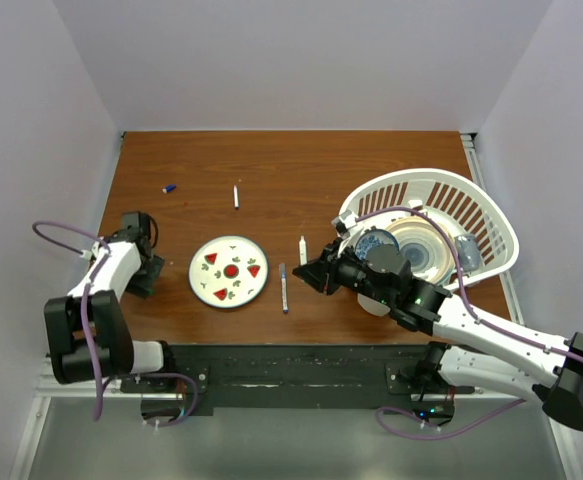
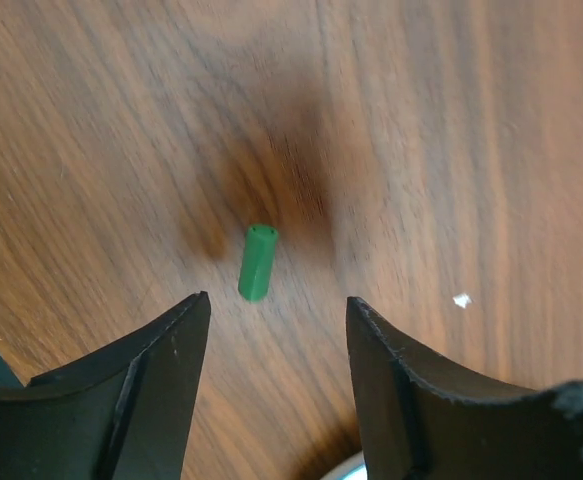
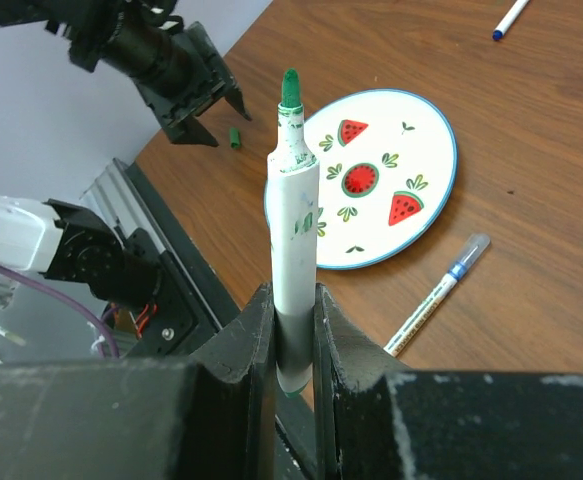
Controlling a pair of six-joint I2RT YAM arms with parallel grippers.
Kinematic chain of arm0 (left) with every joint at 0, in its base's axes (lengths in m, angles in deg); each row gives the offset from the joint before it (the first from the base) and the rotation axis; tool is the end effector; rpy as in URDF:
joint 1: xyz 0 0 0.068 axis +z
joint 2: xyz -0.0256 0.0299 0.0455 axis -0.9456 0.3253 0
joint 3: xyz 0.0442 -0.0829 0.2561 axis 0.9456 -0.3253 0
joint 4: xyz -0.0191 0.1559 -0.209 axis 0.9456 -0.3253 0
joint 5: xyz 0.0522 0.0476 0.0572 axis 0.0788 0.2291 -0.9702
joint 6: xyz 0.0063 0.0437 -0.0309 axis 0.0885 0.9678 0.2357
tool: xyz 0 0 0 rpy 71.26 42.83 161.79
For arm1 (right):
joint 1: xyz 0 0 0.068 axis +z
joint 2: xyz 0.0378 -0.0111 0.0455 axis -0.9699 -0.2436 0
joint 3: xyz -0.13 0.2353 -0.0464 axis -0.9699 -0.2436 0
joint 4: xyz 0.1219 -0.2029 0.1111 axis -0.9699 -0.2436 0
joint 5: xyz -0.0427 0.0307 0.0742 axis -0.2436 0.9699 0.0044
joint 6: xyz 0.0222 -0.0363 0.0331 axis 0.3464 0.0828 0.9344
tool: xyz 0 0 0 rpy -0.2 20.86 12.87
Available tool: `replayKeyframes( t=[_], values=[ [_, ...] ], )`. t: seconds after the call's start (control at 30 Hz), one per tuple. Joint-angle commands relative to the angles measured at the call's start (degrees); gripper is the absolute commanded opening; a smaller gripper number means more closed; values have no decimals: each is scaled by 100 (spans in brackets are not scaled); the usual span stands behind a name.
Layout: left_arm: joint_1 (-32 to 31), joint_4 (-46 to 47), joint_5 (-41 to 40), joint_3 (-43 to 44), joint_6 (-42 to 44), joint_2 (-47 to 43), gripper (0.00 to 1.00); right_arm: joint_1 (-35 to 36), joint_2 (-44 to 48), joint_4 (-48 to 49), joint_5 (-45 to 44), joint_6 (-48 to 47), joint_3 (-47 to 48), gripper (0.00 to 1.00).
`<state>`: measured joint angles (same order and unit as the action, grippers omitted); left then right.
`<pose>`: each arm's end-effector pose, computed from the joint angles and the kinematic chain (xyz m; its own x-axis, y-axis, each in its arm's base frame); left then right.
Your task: Insert the pens into the pen caps
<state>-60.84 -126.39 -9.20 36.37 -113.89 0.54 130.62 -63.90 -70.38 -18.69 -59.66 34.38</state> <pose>0.2141 0.0524 0.1795 -0.1774 -0.8820 -0.4365 -0.9736 0.2221 -0.0531 0.1281 0.1834 0.2923 -0.4961 0.1403 -0.8568 -0.6821 0.5477 0.4846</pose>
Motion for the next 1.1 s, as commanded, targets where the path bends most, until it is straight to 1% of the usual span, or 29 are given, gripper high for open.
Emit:
replayKeyframes(
  t=[0.0, 0.07, 0.17, 0.3, 0.47, 0.6, 0.77, 0.87, 0.97, 1.0, 1.07],
  values=[
    [72, -103, -214, 351, -157, 556, 60, -14, 69, 249, 20, -98, 170, 0],
    [90, -181, -195, 464, -174, 768, 57, -14, 78, 179, -7, -124, 205, 0],
    [90, -542, -336, 702, -332, 1181, 52, -23, 113, 126, -59, -159, 214, 0],
    [143, -490, -302, 712, -263, 1471, 49, -31, 113, 117, -68, -168, 223, 0],
    [257, -95, -117, 518, 10, 1420, 47, -40, 87, 108, -68, -186, 231, 0],
    [441, 282, 128, 273, 230, 1174, 46, -40, 113, 82, -120, -194, 232, 0],
    [643, 477, 402, -114, 239, 1164, 40, -58, 78, 117, -95, -142, 187, 0],
    [766, 591, 560, -334, 256, 1269, 34, -67, 52, 143, -33, -115, 196, 0],
    [872, 784, 788, -527, 361, 1340, 24, -75, 52, 126, -42, -98, 196, 0],
    [881, 863, 859, -563, 397, 1358, 16, -75, 60, 100, -42, -106, 196, 0],
    [881, 899, 920, -563, 485, 1314, 7, -75, 52, 91, -42, -89, 196, 0]
  ],
)
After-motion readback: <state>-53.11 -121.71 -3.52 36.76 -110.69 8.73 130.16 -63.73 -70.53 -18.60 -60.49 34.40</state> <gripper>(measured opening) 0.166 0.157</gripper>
